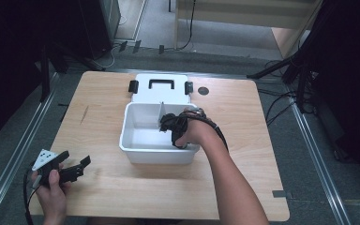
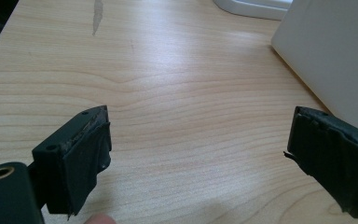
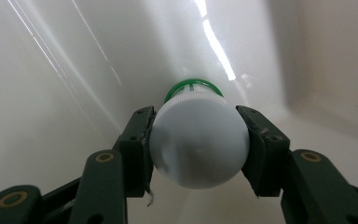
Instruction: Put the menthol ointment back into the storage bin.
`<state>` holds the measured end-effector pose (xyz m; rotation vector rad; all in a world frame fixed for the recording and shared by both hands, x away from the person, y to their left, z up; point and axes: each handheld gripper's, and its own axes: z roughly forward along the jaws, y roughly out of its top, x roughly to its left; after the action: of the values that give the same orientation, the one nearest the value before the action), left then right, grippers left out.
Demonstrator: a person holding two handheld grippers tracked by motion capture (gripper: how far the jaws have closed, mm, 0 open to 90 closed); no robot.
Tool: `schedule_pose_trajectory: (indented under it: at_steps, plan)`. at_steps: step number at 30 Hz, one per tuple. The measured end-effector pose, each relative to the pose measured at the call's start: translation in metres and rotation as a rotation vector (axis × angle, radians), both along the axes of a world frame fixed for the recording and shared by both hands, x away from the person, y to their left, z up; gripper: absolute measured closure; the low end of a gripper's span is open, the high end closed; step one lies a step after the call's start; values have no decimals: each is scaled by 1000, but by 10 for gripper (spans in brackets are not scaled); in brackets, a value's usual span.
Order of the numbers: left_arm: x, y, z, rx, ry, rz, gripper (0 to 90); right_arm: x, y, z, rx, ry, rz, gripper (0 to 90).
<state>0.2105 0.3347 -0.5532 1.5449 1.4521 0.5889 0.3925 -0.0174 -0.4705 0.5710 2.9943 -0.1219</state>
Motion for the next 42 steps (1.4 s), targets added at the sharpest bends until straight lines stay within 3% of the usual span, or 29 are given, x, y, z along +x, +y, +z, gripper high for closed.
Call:
schedule_pose_trajectory:
  at_steps: [16, 24, 27, 32, 42]
  plan:
    - [0, 1, 0, -5, 1, 0, 68, 0, -1, 1, 9, 12, 0, 504]
    - [0, 0, 0, -1, 2, 1, 68, -2, -3, 4, 44, 30, -19, 412]
    - [0, 0, 0, 1, 1, 2, 68, -4, -3, 11, 58, 21, -28, 384]
    - [0, 0, 0, -1, 2, 1, 68, -3, -10, 34, 134, -11, -80, 357]
    - [0, 1, 0, -4, 1, 3, 68, -6, -26, 74, 192, -48, -108, 334]
